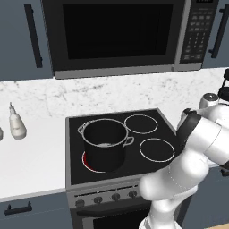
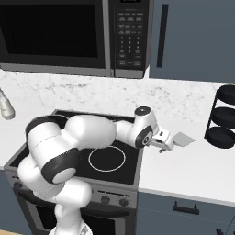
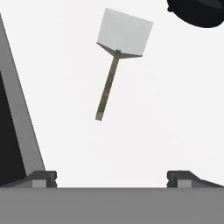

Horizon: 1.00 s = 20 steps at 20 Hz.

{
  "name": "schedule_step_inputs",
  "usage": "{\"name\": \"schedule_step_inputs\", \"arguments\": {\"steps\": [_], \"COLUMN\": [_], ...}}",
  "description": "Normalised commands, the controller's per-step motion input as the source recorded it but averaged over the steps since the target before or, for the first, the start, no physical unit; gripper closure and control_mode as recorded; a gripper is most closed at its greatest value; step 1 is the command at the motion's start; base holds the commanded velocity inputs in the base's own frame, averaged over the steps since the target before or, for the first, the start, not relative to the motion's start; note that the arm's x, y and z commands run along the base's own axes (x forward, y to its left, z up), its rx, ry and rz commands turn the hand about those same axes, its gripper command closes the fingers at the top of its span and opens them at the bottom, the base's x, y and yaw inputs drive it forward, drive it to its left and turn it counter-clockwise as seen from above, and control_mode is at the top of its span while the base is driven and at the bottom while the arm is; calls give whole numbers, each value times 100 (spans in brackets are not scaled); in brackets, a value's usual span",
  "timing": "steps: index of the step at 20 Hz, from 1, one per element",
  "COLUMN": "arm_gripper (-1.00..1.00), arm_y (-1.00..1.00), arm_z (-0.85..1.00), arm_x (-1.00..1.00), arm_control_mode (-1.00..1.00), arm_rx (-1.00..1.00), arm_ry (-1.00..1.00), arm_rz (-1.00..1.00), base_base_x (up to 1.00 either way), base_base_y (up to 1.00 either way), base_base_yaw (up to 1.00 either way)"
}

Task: Put the onion and broccoli in the pot. Retrieve the spatula and lightly stir the vegetables in the pot.

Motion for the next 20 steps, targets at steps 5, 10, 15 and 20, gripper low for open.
{"name": "schedule_step_inputs", "arguments": {"steps": [5,10,15,20], "arm_gripper": [-100,-100,-100,-100], "arm_y": [-9,-10,-5,0], "arm_z": [-12,-10,-7,-8], "arm_x": [12,10,9,10], "arm_control_mode": [-100,-100,-100,-100], "arm_rx": [0,0,0,0], "arm_ry": [0,0,0,0], "arm_rz": [0,0,0,0], "base_base_x": [0,0,0,0], "base_base_y": [0,0,0,0], "base_base_yaw": [0,0,0,0]}}
